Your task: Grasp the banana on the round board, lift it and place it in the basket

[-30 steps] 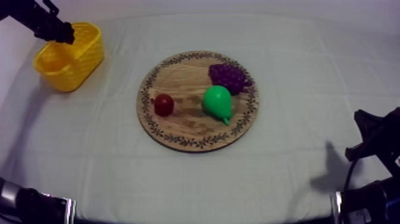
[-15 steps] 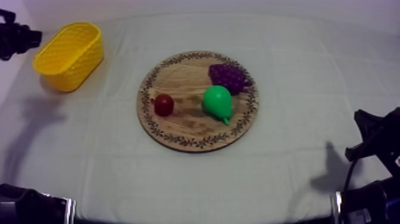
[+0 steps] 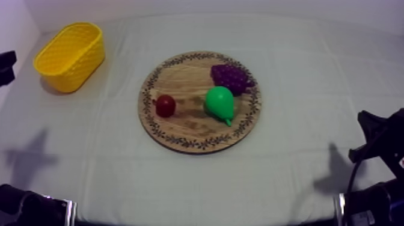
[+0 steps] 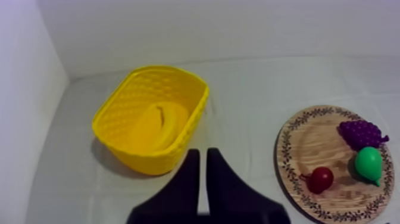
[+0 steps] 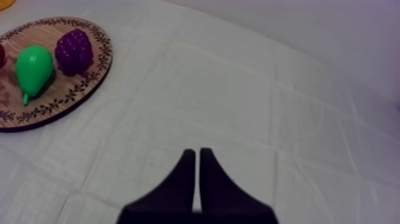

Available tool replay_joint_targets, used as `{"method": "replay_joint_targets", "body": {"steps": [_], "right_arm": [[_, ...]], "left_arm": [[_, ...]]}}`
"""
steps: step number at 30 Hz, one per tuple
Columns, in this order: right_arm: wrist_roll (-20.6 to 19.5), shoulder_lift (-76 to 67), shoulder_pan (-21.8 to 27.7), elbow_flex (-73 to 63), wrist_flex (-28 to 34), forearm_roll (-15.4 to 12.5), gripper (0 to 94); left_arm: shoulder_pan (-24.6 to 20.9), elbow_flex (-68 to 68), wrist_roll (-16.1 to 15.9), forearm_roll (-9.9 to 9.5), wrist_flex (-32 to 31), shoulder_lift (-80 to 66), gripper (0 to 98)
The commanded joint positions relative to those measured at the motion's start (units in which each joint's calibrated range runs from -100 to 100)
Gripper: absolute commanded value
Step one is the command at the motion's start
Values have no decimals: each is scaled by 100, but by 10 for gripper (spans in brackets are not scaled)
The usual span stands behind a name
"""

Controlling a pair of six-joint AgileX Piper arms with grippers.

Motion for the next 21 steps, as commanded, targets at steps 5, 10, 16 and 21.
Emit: {"method": "replay_joint_targets", "body": {"steps": [5, 10, 16, 21], "right_arm": [[-2, -3, 0, -5, -3, 1, 6], [-2, -3, 0, -5, -3, 1, 6], [-1, -3, 0, -5, -3, 1, 6], [-1, -3, 0, -5, -3, 1, 6]], "left_arm": [[29, 1370, 89, -41, -695, -1203, 2], [22, 2224, 281, -133, -908, -1899, 1], [42, 2732, 398, -230, -921, -2450, 0], [-2, 2989, 527, -299, -973, -2833, 0]]}}
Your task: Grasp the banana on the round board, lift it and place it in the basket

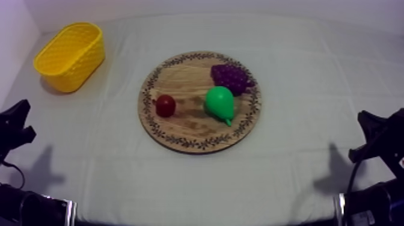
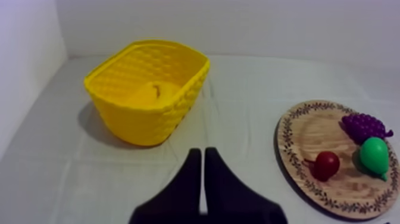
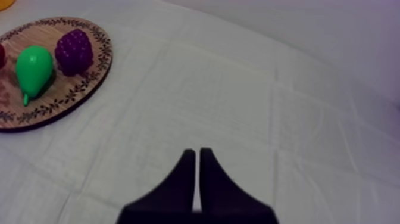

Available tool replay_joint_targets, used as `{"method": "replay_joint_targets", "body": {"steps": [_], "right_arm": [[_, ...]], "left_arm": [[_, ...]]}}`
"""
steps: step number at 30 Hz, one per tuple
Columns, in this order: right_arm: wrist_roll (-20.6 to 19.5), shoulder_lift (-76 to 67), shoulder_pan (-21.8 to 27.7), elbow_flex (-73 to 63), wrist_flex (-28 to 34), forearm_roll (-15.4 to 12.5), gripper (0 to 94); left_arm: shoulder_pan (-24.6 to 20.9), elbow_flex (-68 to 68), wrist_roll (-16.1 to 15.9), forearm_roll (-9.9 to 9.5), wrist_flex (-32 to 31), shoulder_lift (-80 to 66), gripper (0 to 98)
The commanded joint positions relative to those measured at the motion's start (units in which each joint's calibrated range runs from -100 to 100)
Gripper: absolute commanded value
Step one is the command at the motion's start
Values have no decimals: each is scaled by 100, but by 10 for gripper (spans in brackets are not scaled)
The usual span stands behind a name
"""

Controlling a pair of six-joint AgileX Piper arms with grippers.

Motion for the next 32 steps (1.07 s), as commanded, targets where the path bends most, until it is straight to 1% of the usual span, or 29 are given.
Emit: {"method": "replay_joint_targets", "body": {"steps": [1, 6, 10, 12, 16, 19, 22, 32], "right_arm": [[22, -3, 0, -5, 0, 1, 6], [21, -3, 0, -5, 0, 1, 6], [21, -3, -5, -5, 0, 1, 6], [21, -3, -6, -5, 0, 1, 6], [21, -3, -7, -5, 0, 1, 6], [21, -3, -8, -5, 0, 1, 6], [21, -3, -8, -5, 0, 1, 6], [21, -3, -8, -5, 0, 1, 6]], "left_arm": [[-16, 153, 47, -5, -35, -152, 0], [-18, 789, 159, -30, -153, -475, 0], [-79, 1076, -11, 63, -79, -592, 0], [-147, 1165, -57, 83, -217, -611, 0], [-273, 1305, 167, 89, -586, -624, 0], [-300, 1335, 393, 87, -667, -627, 0], [-299, 1345, 536, 87, -695, -628, 0], [-312, 1350, 615, 86, -710, -628, 0]]}}
